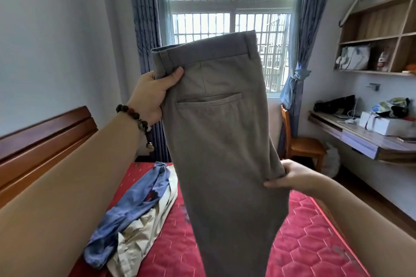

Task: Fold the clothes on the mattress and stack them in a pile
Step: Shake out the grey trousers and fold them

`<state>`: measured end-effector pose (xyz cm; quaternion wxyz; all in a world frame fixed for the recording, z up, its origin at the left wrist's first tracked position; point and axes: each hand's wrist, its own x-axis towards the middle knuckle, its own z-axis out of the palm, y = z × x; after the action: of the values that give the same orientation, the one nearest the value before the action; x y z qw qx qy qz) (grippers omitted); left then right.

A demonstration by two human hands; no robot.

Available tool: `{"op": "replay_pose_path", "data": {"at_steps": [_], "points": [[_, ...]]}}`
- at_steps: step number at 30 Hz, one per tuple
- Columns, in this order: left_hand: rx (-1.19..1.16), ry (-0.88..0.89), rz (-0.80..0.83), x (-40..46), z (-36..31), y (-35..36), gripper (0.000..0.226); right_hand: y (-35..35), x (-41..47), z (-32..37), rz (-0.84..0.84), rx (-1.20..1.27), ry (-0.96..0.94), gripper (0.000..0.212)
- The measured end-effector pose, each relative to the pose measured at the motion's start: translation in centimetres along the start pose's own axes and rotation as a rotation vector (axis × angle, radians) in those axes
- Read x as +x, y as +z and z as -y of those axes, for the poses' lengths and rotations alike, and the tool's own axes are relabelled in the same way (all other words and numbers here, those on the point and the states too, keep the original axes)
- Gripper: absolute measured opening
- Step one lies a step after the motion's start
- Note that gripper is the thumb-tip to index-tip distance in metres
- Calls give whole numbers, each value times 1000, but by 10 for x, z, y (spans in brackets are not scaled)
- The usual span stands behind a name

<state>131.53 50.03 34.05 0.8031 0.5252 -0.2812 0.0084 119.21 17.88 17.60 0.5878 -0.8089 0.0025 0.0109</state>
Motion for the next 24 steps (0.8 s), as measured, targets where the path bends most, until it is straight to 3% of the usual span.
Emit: {"op": "replay_pose_path", "data": {"at_steps": [3, 6, 9, 12, 14, 16, 20, 24], "points": [[12, -43, 52, -39, -17, -11, 43, 48, -28, 50, -13, 256, -181, 64], [52, -62, 82, -72, -33, -14, 29, 87, -53, 102, -155, 361, -313, 66], [119, -68, 98, -98, -53, -13, 27, 109, -76, 139, -325, 385, -432, 42], [141, -23, 100, -108, -81, -21, 44, 115, -93, 160, -321, 454, -465, 32], [116, -68, 160, -111, -88, -33, 53, 120, -93, 162, -314, 541, -446, 35], [102, -248, 210, -123, -69, -48, 49, 130, -85, 149, -326, 589, -373, 31], [239, -392, 38, -147, 9, -73, 26, 150, -63, 87, -302, 499, -162, 23], [324, -413, -19, -157, 75, -96, 25, 162, -42, 21, -319, 401, -25, 17]]}}
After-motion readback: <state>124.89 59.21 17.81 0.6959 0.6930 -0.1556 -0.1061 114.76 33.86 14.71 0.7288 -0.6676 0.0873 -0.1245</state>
